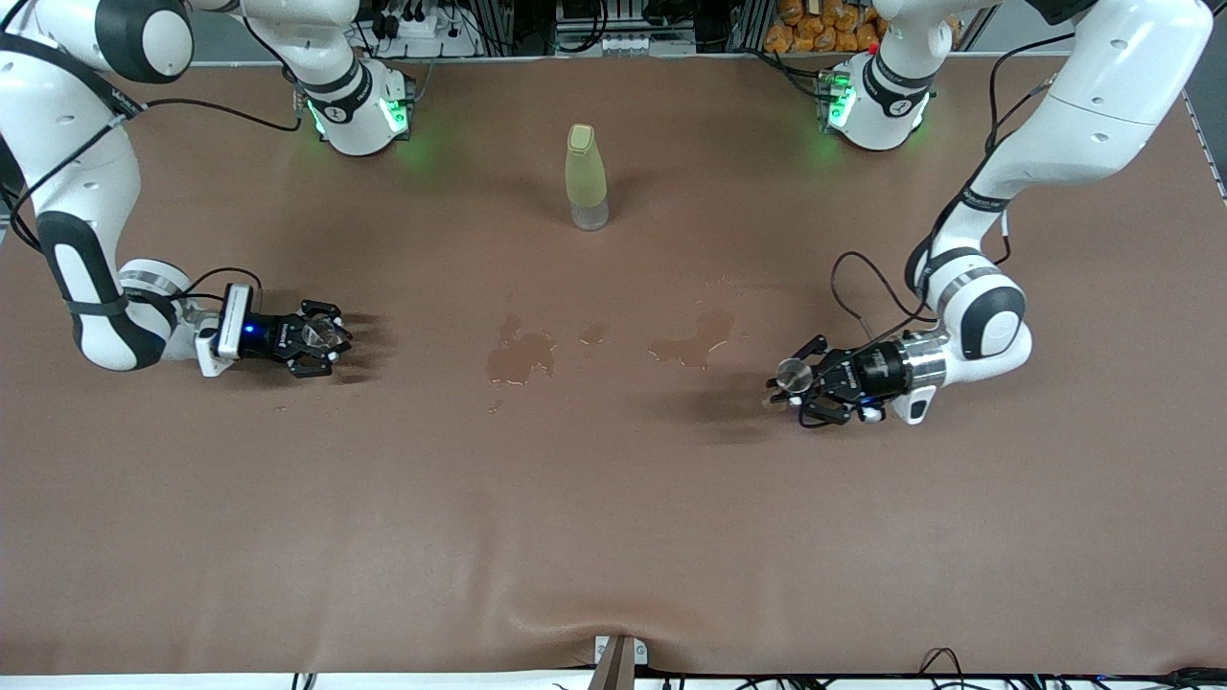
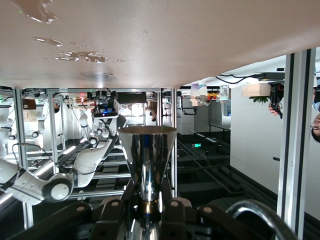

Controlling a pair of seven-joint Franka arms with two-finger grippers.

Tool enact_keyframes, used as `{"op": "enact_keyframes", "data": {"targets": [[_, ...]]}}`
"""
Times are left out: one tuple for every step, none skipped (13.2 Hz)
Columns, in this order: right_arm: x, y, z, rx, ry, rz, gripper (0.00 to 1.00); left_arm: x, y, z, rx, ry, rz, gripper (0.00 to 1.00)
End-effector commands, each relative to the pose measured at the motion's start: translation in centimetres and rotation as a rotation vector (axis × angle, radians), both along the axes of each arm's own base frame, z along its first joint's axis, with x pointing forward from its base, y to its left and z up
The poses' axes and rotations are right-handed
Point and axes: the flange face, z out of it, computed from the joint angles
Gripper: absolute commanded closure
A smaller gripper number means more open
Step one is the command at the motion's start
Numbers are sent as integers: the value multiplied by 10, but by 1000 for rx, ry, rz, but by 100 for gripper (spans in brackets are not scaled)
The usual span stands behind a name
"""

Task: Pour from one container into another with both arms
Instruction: 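Carry the glass cup away with the right gripper while the left gripper withdraws the jigger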

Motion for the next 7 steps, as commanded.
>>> {"op": "enact_keyframes", "data": {"targets": [[-2, -1, -16, -5, -136, 27, 100, -18, 37, 5, 7, -15, -27, 100], [-2, -2, -18, -13, -140, 24, 100, -19, 51, 3, 10, -15, -28, 100], [0, -5, -21, -39, -143, 17, 100, -22, 69, -1, 25, -16, -42, 100], [1, -9, -24, -66, -144, 12, 100, -26, 85, -4, 44, -20, -67, 100], [3, -10, -26, -91, -147, 8, 100, -31, 102, -8, 56, -21, -89, 100], [4, -14, -28, -121, -149, 0, 100, -36, 119, -11, 64, -20, -104, 100], [5, -16, -30, -145, -149, -6, 100, -42, 132, -15, 60, -17, -118, 100]]}}
